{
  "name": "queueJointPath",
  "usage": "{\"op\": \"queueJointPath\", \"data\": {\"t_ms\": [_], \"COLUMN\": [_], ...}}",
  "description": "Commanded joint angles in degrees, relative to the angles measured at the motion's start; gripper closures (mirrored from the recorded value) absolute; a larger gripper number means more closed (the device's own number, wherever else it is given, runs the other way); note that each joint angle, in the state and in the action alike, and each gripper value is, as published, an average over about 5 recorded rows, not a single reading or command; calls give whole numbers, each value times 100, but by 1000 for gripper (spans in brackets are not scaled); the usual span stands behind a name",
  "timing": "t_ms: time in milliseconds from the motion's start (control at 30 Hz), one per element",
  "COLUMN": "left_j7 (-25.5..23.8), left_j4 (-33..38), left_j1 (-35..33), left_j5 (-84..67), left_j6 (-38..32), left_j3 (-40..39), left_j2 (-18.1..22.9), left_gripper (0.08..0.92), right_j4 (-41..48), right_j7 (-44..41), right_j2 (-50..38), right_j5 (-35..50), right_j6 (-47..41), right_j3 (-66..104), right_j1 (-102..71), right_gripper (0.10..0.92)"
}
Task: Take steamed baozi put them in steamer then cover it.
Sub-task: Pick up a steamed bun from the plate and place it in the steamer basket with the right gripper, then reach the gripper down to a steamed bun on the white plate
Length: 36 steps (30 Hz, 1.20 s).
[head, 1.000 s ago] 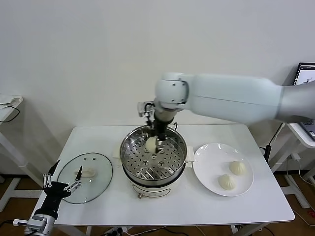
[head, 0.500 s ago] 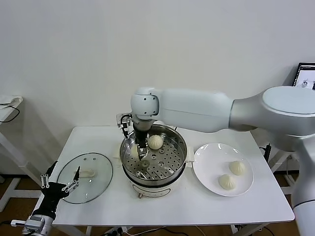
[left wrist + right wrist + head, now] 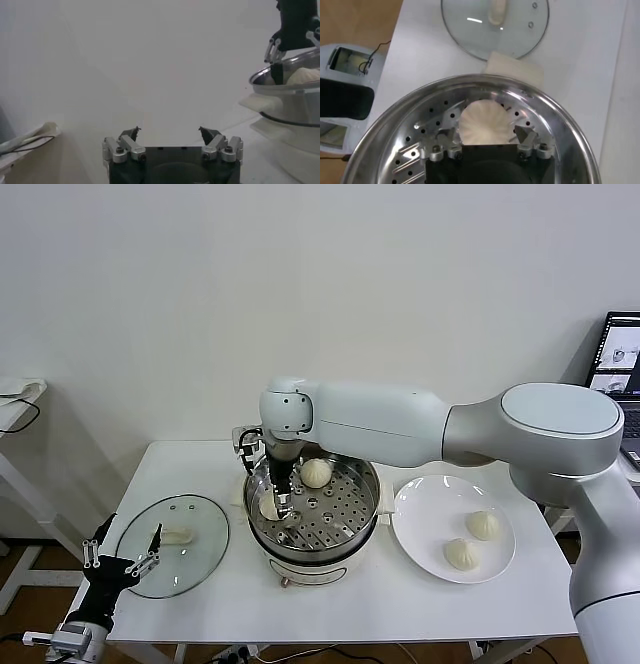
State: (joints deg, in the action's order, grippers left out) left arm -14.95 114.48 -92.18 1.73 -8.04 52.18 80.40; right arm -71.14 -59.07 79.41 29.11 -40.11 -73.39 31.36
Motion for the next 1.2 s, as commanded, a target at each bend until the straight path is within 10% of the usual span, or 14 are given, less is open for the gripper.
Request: {"op": "queueJointPath", "data": {"t_ms": [33,600,1200], "left_j7": [3,9,30], "left_j4": [52,138,146], "left_j1": [-6,-124,-144], "left_j5": [4,59,95], "left_j6": [5,-8,-2], "left_j3": [-25,-43,-157], "left_j2": [8,0,11], "left_gripper": [177,177,177], "right_j4": [-1206,-2348,-1240], "right_j7": [-302,-1490,-1478], "right_j2": [-1528,-5443,-5194], "right_j5": [330,-2027,-3902], "right_j6": [99,1441,2153], "right_j3": [-46,449,2877], "right_j1": [998,-316,-3504], "right_gripper": [203,203,203]}}
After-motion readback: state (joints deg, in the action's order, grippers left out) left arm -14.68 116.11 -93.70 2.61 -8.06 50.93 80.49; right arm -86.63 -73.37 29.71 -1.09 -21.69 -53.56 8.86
